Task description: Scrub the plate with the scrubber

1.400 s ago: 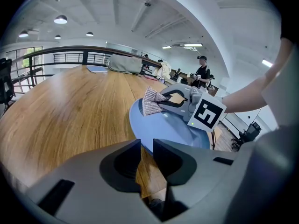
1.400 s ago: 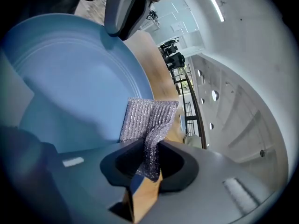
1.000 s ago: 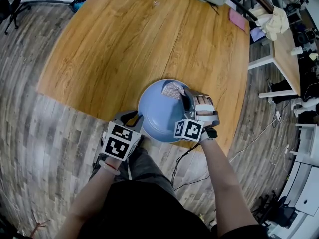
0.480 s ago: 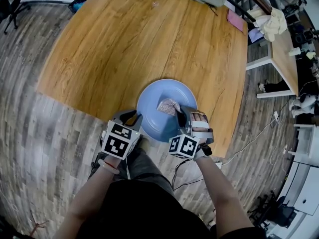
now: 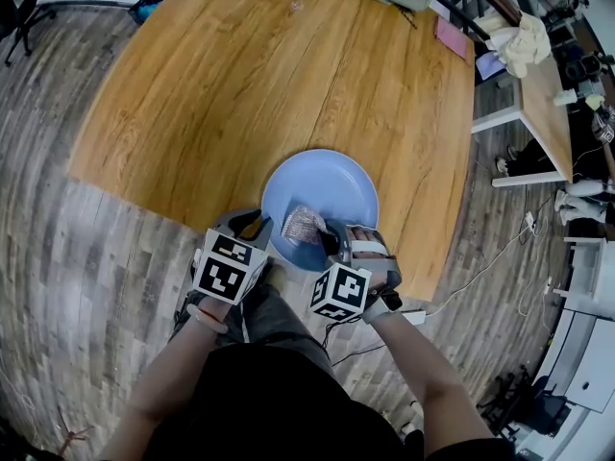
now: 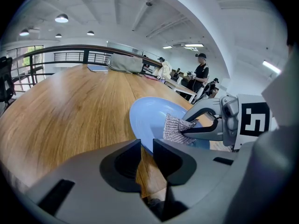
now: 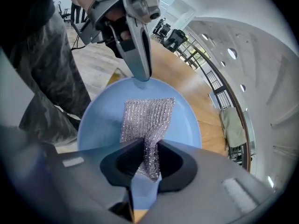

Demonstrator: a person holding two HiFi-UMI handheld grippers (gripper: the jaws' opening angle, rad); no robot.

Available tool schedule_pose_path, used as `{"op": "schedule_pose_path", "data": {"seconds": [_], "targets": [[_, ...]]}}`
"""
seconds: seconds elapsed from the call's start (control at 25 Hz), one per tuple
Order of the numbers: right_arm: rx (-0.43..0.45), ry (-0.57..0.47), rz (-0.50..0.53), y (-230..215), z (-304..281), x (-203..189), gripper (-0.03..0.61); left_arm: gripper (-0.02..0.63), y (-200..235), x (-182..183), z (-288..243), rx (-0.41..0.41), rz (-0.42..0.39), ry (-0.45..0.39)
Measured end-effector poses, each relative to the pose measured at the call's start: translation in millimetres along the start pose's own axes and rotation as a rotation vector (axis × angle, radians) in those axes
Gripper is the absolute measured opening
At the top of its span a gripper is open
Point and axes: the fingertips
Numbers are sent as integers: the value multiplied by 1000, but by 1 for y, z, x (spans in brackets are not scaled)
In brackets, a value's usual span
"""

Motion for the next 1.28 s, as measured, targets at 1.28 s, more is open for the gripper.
{"op": "schedule_pose_path", "data": {"seconds": [1.28], "targets": [[-222,-104,189,-84,-57,47,75,77,-1,-1,2,-6,-7,7]]}}
Point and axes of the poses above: the fingertips, and each gripper's own axes: z backward along the fingers, y to its left, x out of its top, and after that the axes turned 12 degrees about -z, right-handed
